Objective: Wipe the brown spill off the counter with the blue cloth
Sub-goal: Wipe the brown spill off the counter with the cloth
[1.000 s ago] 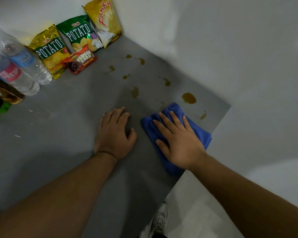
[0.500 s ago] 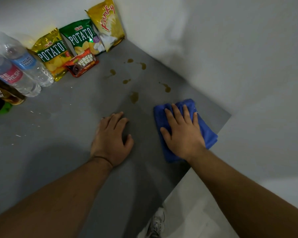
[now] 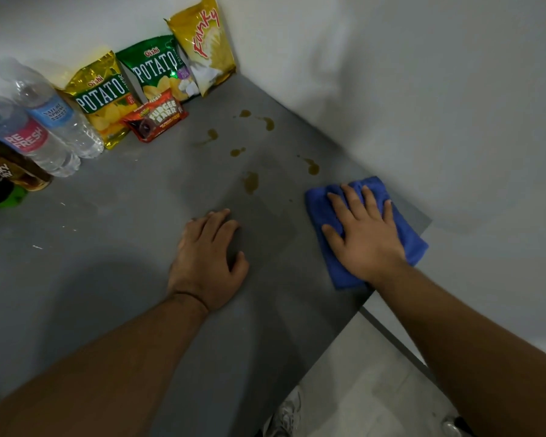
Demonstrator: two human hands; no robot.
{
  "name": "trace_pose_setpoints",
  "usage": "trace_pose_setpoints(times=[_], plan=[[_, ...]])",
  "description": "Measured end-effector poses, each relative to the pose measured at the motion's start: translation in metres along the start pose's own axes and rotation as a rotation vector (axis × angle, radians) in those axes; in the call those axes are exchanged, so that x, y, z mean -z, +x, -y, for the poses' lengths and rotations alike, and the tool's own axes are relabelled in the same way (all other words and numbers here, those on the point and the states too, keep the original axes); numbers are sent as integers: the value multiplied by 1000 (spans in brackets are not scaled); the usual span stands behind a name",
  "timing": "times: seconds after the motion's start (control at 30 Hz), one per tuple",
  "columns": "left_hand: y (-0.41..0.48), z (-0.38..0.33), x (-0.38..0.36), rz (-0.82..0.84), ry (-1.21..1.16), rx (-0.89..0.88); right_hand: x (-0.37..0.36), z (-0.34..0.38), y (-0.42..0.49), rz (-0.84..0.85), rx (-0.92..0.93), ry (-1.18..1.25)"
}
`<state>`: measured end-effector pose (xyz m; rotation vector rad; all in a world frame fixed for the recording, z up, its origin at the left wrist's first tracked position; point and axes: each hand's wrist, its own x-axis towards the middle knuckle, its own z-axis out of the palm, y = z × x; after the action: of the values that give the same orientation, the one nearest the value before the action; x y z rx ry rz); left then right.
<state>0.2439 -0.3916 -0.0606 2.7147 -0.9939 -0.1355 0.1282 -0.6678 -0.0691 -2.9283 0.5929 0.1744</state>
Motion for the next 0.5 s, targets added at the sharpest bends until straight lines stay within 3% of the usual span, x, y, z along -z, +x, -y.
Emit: trace_pose_setpoints(times=[0.1,0.2,0.33,0.5], plan=[[0,-1,0,-7,0,1,-5,31,5,-12,-25,36],[0,-1,0,-37,-7,-9,-11,37,-16,5,154,31],[0,0,-3,-82,-3,-25,-11,-10,-40,57,316,23],[0,0,-4,-70,20,-14,-2,-36,-13,60,66,-20]])
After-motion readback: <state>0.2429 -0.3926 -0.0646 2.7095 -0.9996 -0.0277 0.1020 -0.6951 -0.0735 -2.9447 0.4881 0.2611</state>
